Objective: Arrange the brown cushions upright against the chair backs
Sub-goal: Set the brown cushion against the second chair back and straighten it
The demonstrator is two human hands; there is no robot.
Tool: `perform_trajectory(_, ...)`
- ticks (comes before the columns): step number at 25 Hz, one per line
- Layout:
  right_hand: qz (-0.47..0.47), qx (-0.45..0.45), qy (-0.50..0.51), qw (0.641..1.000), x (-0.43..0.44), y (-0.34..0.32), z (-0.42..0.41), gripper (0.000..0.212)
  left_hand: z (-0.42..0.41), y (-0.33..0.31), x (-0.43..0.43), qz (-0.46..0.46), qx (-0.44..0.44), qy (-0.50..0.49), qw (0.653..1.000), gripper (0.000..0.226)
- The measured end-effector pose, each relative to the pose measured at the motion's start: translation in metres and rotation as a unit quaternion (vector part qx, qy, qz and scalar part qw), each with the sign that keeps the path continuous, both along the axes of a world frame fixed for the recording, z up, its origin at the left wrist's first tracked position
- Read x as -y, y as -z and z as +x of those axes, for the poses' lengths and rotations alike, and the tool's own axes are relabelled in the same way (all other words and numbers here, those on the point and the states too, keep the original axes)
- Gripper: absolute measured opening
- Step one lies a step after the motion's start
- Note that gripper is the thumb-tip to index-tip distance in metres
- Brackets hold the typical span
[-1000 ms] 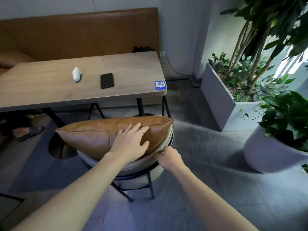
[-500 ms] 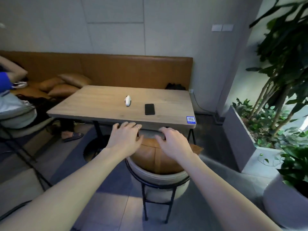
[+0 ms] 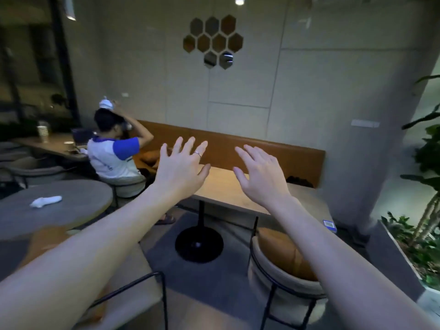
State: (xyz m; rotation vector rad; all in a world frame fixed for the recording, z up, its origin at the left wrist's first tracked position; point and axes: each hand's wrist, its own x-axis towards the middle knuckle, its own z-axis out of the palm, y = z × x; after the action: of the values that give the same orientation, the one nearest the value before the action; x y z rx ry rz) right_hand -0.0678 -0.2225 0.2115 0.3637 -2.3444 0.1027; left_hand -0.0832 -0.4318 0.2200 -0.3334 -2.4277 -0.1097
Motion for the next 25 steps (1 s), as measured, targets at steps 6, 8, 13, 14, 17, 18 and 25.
perform_trajectory(6,-0.015,-0.075,-0.07,0.995,0.128,-0.047,0.017,0.059,0.043,-0.027,0.134,0.021,-0.041,-0.061,0.997,0.064)
perform_trajectory(8,-0.019,-0.068,-0.092,0.993,0.163,-0.05,0.015,0.059,0.048,-0.026,0.17,0.027,-0.037,-0.086,0.995,0.064)
perform_trajectory(13,-0.051,-0.013,-0.109,0.993,0.222,-0.023,-0.008,0.06,0.045,-0.007,0.234,0.036,-0.009,-0.128,0.991,0.062)
perform_trajectory(14,-0.055,0.001,-0.109,0.993,0.232,-0.012,-0.015,0.06,0.042,0.001,0.245,0.044,0.003,-0.134,0.99,0.063)
perform_trajectory(17,-0.055,0.053,-0.113,0.991,0.261,0.026,-0.038,0.061,0.025,0.03,0.273,0.07,0.036,-0.154,0.985,0.063)
perform_trajectory(18,-0.055,0.069,-0.113,0.99,0.269,0.039,-0.047,0.061,0.017,0.04,0.281,0.079,0.048,-0.16,0.983,0.062)
perform_trajectory(25,-0.071,0.215,-0.124,0.966,0.347,0.162,-0.121,0.062,-0.066,0.136,0.344,0.136,0.175,-0.216,0.951,0.063)
